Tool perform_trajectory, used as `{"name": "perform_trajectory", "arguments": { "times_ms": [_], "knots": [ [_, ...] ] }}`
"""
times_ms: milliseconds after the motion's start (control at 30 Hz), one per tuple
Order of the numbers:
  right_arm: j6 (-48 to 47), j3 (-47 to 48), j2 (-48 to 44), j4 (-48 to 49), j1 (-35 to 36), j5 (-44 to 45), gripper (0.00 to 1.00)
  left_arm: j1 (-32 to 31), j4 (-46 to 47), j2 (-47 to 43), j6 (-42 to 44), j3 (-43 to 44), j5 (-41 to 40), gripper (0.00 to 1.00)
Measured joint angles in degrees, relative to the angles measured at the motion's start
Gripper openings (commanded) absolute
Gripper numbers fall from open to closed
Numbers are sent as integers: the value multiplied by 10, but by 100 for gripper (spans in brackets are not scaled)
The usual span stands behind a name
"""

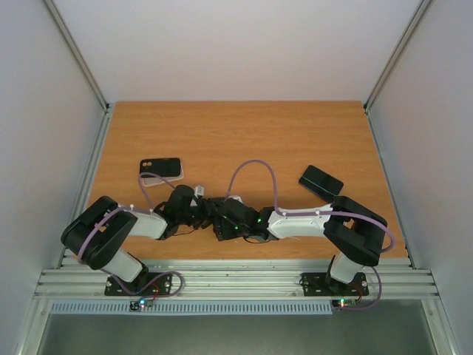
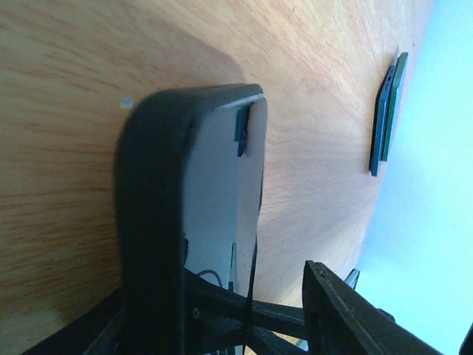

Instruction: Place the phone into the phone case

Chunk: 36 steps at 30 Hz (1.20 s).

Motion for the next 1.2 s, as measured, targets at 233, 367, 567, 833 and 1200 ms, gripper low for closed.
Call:
{"name": "perform_trajectory", "arguments": {
  "times_ms": [233,367,567,833,1200],
  "knots": [
    [-2,-17,-9,25,-3,-7,70,0,-23,-2,14,-5,-7,15],
    [6,-36,-35,45,-13,-26,80,1,-40,-37,46,-8,-4,3],
    [-23,-60,-93,69,-22,-52,95,-1,-125,-150,95,-2,-24,1],
    [-74,-131,-228,122,-78,-148,92,-1,-283,-347,217,35,-63,1],
    [-113,-163,-280,204,-127,-309,69,-1,-296,-476,315,53,18,2]
  ]
}}
